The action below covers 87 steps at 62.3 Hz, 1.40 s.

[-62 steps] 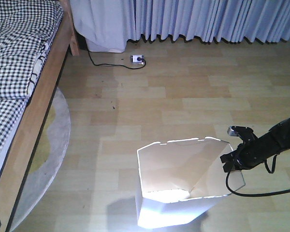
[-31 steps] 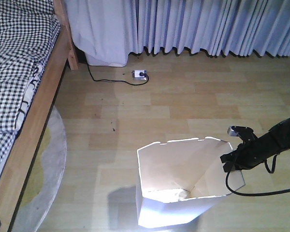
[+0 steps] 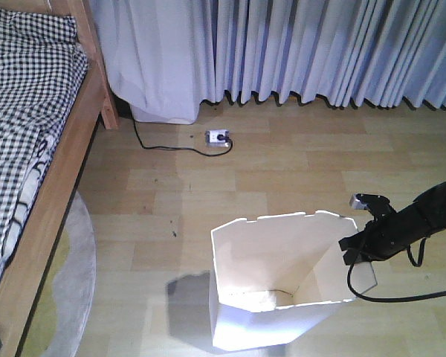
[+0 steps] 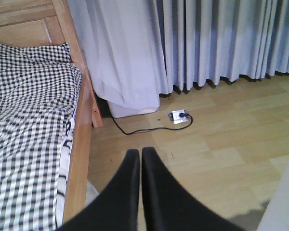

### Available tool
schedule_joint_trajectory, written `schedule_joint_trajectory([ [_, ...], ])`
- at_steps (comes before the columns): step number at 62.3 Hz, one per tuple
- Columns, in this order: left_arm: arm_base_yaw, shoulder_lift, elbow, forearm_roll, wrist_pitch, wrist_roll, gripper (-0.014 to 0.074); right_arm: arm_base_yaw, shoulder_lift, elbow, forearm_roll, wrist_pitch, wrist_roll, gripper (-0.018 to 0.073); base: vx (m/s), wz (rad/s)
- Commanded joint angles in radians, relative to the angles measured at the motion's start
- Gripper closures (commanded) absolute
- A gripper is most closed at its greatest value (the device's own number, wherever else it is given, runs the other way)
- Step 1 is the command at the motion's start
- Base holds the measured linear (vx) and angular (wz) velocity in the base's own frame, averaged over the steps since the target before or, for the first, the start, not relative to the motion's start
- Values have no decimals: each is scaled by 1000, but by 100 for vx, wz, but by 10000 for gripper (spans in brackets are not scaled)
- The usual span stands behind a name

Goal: Move trash bin to bedside with robot
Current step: 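Carry the held bin with the right gripper toward the bed and curtains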

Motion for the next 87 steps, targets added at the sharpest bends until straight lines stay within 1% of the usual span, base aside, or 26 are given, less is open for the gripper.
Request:
schedule_joint_trajectory([
  [1, 0, -20, 18, 0, -69, -5, 603, -5, -78, -8, 56, 165, -2, 559, 31, 1],
  [63, 0, -20, 18, 0, -69, -5, 603, -5, -78, -8, 56, 165, -3, 559, 25, -3],
  [87, 0, -20, 18, 0, -69, -5, 603, -5, -78, -8, 56, 165, -3, 559, 22, 6],
])
